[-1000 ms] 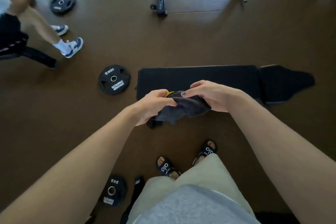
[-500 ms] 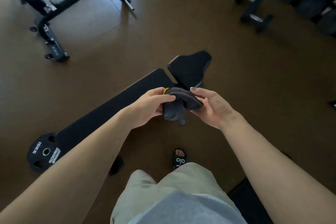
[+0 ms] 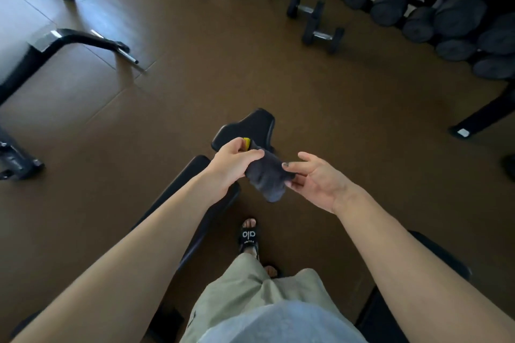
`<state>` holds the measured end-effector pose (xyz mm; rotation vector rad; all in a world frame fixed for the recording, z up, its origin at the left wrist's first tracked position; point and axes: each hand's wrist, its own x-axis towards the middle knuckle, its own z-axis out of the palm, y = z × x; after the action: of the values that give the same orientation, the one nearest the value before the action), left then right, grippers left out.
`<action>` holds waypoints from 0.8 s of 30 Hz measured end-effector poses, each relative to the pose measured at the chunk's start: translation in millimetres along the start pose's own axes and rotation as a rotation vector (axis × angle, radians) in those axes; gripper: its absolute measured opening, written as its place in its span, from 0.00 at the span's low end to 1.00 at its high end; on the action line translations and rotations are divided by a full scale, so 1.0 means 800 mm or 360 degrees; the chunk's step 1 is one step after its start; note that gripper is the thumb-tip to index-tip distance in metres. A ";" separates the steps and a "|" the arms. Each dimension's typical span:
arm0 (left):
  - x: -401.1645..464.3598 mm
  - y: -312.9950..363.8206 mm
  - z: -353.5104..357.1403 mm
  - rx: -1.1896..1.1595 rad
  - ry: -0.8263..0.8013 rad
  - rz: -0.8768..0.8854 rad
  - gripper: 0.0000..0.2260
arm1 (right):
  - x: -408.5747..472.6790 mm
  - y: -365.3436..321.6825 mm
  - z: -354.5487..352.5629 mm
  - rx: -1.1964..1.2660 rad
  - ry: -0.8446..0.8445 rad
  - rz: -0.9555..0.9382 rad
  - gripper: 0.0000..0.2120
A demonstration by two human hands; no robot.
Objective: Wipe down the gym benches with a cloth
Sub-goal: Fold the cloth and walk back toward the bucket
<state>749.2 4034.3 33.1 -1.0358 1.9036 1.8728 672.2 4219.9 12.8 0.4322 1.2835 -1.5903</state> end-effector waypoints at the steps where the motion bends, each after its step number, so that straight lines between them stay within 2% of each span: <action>1: 0.011 0.008 -0.003 0.0076 -0.0004 0.0004 0.14 | 0.009 -0.010 0.002 -0.0046 0.0041 -0.0021 0.41; 7: 0.079 0.067 -0.001 0.0443 -0.0090 0.0049 0.16 | 0.051 -0.081 -0.003 -0.0334 0.0283 -0.0201 0.36; 11: 0.123 0.113 0.022 0.0569 -0.0089 0.0076 0.17 | 0.073 -0.136 -0.025 -0.0704 0.0373 -0.0237 0.36; 19: 0.244 0.212 0.117 0.0383 -0.0049 -0.0070 0.13 | 0.140 -0.269 -0.116 -0.0743 0.0571 -0.0479 0.32; 24: 0.310 0.286 0.173 0.0257 0.0010 -0.0157 0.15 | 0.173 -0.375 -0.170 -0.0829 0.0491 -0.0547 0.30</action>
<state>386.7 4071.9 28.1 -1.0640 1.9333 1.6346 316.3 4253.5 11.8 0.1310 2.0257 -1.4167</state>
